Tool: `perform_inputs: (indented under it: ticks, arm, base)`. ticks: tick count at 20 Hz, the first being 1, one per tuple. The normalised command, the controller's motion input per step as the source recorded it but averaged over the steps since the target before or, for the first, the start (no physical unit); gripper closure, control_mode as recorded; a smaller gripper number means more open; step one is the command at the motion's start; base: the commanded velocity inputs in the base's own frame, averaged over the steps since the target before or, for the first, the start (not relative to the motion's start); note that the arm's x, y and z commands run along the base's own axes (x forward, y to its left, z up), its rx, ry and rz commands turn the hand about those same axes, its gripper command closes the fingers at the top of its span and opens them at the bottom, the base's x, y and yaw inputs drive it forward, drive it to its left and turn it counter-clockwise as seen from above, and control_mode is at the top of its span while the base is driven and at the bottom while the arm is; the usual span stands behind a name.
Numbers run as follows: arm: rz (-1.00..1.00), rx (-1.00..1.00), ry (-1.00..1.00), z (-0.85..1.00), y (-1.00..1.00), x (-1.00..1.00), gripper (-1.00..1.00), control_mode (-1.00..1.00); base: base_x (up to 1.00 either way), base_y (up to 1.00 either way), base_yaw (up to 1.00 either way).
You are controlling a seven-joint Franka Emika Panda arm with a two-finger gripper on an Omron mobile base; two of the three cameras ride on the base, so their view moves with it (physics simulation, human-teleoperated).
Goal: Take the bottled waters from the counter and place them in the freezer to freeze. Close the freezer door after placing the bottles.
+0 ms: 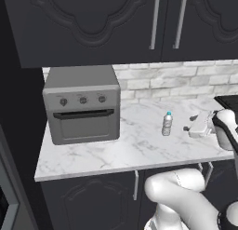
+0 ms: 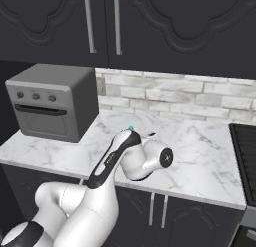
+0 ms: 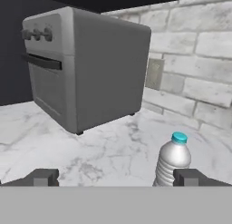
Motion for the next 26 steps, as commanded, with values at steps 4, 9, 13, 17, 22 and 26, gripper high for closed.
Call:
perform_inputs:
  ticks: [4, 9, 13, 17, 22, 26]
  arm:
    - [0.09, 0.00, 0.05, 0.00, -0.17, 0.00, -1.00, -1.00]
    - [0.01, 0.00, 0.02, -0.14, -0.20, 0.12, -1.00, -1.00]
    - [0.00, 0.00, 0.00, -0.49, 0.00, 0.28, -1.00, -1.00]
    - [0.00, 0.00, 0.02, -0.42, 0.00, 0.27, -1.00, -1.00]
    - [0.02, 0.00, 0.00, -0.14, 0.00, 0.24, -1.00, -1.00]
    - [0.00, 0.00, 0.00, -0.03, 0.00, 0.23, -1.00, -1.00]
  base:
    - [0.00, 0.00, 0.00]
    - [0.00, 0.00, 0.00]
    - [0.00, 0.00, 0.00]
    - [0.00, 0.00, 0.00]
    - [0.00, 0.00, 0.00]
    - [0.00, 0.00, 0.00]
